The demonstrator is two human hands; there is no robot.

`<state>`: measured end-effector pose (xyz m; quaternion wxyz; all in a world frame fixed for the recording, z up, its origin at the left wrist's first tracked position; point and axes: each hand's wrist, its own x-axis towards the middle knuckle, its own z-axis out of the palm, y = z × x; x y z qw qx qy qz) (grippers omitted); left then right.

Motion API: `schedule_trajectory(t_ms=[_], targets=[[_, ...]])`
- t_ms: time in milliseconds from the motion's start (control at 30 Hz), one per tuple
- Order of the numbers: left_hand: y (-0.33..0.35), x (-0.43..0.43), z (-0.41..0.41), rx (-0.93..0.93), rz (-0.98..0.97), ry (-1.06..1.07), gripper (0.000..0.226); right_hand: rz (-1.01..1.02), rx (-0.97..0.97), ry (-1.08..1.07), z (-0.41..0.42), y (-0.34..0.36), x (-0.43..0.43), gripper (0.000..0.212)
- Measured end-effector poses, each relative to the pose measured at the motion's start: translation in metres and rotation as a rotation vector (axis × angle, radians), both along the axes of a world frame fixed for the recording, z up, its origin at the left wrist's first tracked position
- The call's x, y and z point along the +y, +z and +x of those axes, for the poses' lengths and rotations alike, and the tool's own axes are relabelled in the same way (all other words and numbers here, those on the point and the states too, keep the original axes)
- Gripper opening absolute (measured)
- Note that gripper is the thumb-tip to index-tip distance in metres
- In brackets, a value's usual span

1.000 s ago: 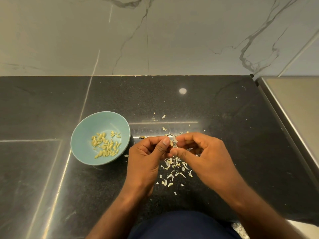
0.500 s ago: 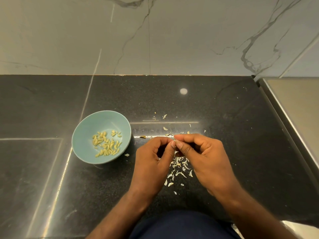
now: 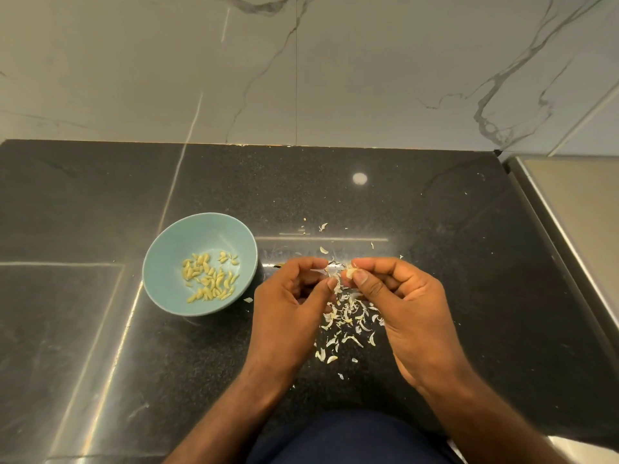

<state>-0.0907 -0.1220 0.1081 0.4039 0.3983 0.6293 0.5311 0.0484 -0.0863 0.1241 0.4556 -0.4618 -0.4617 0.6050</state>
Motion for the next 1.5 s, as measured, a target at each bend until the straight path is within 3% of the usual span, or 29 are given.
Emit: schedule_trajectory(t_ms=[67, 200, 500, 733, 967, 1333, 1500], targets=[[0.004, -0.001, -0.001, 0.0, 0.017, -0.01, 0.027, 0.011, -0.053, 0.005, 0.001, 0.0, 0.002, 0.016], [0.01, -0.002, -0.001, 0.105, 0.08, -0.086, 0.015, 0.1, -0.185, 0.06, 0.005, 0.003, 0.003, 0.015], [0.015, 0.001, -0.002, 0.065, 0.038, -0.153, 0.019, 0.247, -0.428, 0.152, 0.013, 0.008, 0.001, 0.02], [0.014, 0.002, 0.003, 0.031, 0.063, -0.125, 0.015, 0.244, -0.366, 0.113, 0.012, 0.007, -0.001, 0.016], [0.017, 0.005, -0.004, -0.147, 0.055, -0.19, 0.011, 0.148, -0.153, 0.08, 0.013, 0.01, 0.002, 0.019], [0.018, 0.003, -0.004, -0.061, 0.05, -0.152, 0.016, 0.11, -0.182, 0.129, 0.012, 0.009, 0.002, 0.019], [0.02, 0.001, 0.003, -0.062, 0.071, -0.099, 0.014, 0.046, -0.093, 0.11, 0.009, 0.009, 0.0, 0.021]])
